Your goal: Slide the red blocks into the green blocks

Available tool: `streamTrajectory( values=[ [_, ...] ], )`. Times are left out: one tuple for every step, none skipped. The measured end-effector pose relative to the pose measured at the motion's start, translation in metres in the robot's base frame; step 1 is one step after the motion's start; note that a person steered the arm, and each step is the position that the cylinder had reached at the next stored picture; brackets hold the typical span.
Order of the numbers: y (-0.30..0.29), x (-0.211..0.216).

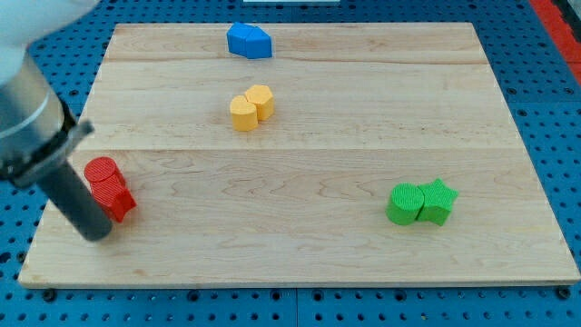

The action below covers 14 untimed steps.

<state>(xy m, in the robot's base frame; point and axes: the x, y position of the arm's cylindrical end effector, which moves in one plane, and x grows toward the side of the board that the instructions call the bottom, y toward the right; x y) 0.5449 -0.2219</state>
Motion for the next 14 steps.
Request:
streamTrajectory(
  values=[
    [0.0, -0.038],
    [-0.028, -0.039],
    [-0.065, -0.05],
    [-0.036, -0.077],
    [0.045, -0.089],
    [0.111, -0.073],
    [0.018, -0.077],
    [0.004, -0.052],
    [0.083, -0.031],
    [0.153, -0.048],
    [0.188, -0.059],
    [0.296, -0.059],
    [0.302, -0.059],
    [0.234, -0.03]
  ],
)
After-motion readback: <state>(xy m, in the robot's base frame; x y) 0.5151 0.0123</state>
